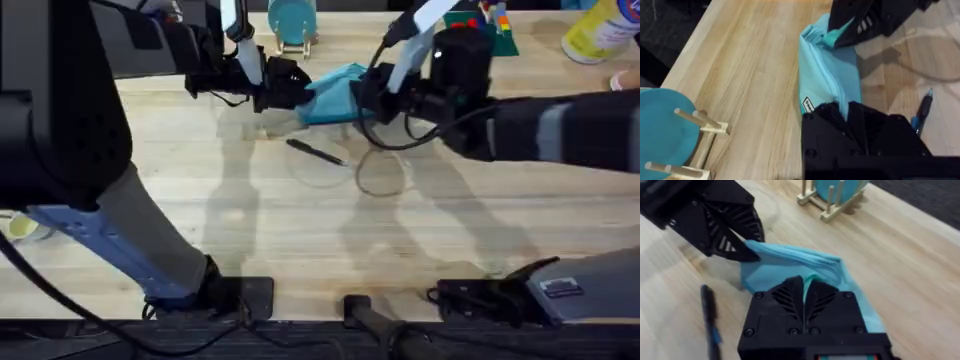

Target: Unzip the bag, pick up the pens from the table one at a time and place them inside, then zip the bag closed.

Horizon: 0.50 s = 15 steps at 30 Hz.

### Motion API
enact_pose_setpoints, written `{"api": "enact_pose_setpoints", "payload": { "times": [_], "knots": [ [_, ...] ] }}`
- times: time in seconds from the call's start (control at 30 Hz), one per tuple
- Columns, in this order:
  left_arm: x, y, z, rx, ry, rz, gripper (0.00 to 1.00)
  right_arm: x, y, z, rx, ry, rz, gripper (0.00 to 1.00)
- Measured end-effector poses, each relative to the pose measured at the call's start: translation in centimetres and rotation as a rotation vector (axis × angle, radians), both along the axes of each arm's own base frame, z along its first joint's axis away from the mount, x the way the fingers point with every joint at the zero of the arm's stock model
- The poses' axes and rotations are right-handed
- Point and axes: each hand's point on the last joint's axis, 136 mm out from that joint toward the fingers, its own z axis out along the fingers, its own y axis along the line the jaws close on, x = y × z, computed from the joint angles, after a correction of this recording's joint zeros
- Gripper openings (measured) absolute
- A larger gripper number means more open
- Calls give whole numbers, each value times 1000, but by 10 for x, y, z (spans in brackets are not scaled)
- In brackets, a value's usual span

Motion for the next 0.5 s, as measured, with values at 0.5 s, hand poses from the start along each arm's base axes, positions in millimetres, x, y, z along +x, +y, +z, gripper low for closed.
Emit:
{"api": "enact_pose_setpoints", "payload": {
  "times": [0.5],
  "knots": [
    [0,1,1,-9,2,1,42,-27,87,10,155,45,214,30]
  ]
}}
